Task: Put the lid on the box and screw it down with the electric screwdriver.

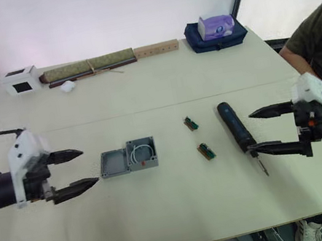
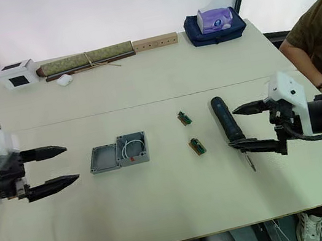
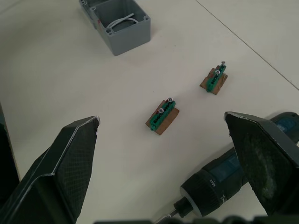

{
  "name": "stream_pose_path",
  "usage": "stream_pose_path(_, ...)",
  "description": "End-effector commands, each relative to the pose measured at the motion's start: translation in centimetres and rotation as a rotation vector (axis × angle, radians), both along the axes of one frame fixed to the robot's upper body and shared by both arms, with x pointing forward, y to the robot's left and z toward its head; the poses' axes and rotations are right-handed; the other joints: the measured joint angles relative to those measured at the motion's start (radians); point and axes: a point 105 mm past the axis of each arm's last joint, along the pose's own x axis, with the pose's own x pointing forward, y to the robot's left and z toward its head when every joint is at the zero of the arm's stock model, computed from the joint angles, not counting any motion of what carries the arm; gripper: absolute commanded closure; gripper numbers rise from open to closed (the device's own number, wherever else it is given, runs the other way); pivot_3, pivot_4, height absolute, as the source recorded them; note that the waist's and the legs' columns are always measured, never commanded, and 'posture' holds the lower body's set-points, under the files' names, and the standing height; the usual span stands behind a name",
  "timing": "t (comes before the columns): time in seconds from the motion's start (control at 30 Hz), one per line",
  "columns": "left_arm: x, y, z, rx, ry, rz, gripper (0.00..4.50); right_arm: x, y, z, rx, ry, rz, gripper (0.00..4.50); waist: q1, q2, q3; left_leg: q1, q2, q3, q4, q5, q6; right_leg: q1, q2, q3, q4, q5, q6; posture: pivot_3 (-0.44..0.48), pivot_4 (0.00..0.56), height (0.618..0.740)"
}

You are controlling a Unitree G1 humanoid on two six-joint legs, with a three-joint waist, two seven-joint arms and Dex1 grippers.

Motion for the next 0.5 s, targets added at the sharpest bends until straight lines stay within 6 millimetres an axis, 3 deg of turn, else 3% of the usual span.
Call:
stream_pose_path(0.03, -0.1, -0.1, 1.3, 0.017, -0.045, -0.043, 0.1, -0.4, 0.1, 1.8, 0.009, -0.045, 0.033, 0.0, 0.0, 0.0, 0.0, 0.0, 0.0, 0.0, -0.001, 0.0, 0.0, 0.0, 0.0, 0.0, -0.001, 0.0, 0.0, 0.0, 0.15, 0.74)
stream_pose_path(0.5, -0.4, -0.6, 0.7, 0.021, -0.036, -0.116, 0.1, -0.3, 1.5, 2.1, 0.025, -0.055, 0.049, 0.0, 0.0, 0.0, 0.0, -0.002, 0.0, 0.0, -0.001, 0.0, 0.0, 0.0, 0.001, 0.0, -0.003, 0.0, 0.001, 0.0, 0.15, 0.74)
